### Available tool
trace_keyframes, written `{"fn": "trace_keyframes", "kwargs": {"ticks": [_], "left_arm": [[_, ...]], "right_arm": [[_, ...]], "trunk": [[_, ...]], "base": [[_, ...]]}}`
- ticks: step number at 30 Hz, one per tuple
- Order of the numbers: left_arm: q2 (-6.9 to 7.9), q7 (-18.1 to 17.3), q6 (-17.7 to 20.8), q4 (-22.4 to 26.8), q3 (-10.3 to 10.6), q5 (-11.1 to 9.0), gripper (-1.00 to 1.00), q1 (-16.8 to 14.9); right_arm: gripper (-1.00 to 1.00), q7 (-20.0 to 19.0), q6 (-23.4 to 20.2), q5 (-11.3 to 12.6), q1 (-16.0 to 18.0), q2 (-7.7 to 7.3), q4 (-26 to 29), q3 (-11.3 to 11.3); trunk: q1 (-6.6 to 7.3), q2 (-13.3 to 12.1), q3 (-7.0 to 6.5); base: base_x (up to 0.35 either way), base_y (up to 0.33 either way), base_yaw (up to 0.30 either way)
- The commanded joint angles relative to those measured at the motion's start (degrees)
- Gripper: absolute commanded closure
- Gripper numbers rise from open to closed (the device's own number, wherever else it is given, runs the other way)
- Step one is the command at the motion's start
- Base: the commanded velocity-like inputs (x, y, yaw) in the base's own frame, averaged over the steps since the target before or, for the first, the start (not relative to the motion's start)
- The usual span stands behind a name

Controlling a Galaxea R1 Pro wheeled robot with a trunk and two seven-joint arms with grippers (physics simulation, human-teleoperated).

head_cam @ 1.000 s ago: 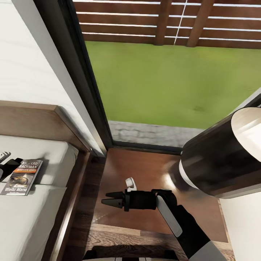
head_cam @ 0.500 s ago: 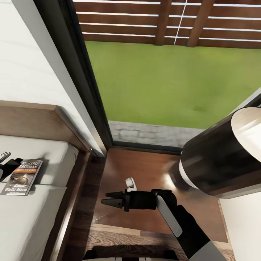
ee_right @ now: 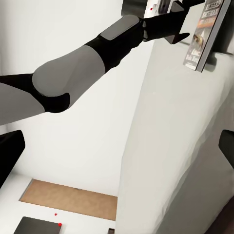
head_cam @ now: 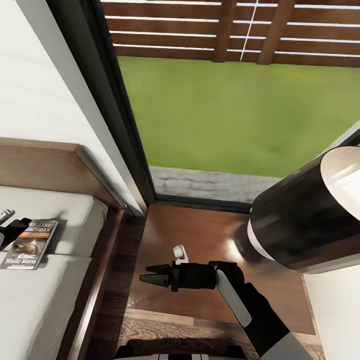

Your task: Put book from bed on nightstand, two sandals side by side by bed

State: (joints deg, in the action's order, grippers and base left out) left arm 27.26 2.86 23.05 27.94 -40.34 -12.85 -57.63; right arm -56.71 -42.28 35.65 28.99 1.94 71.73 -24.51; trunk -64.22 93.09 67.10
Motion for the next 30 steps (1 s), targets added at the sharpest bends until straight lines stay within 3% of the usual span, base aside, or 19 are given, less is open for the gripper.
{"fn": "trace_keyframes", "kwargs": {"ticks": [1, 7, 30], "left_arm": [[-0.01, 0.3, 0.3, 0.1, -0.1, -0.6, -1.00, 0.0], [-0.07, 0.3, 0.3, 0.1, -0.1, -0.6, -1.00, 0.0], [-0.01, 0.3, -0.7, -1.0, -0.1, -0.6, -1.00, 0.0]], "right_arm": [[-1.00, 0.0, -0.3, 0.3, 0.0, 0.00, 0.0, 0.0], [-1.00, 0.0, -0.4, 0.3, 0.0, 0.02, 0.0, 0.0], [-1.00, 0.0, -0.3, 0.3, 0.0, 0.00, 0.0, 0.0]], "trunk": [[0.00, 0.0, 0.03], [-1.32, 2.4, 1.11], [-1.32, 2.4, 1.11]], "base": [[0.000, 0.000, 0.000], [0.000, 0.000, 0.000], [0.000, 0.000, 0.000]]}}
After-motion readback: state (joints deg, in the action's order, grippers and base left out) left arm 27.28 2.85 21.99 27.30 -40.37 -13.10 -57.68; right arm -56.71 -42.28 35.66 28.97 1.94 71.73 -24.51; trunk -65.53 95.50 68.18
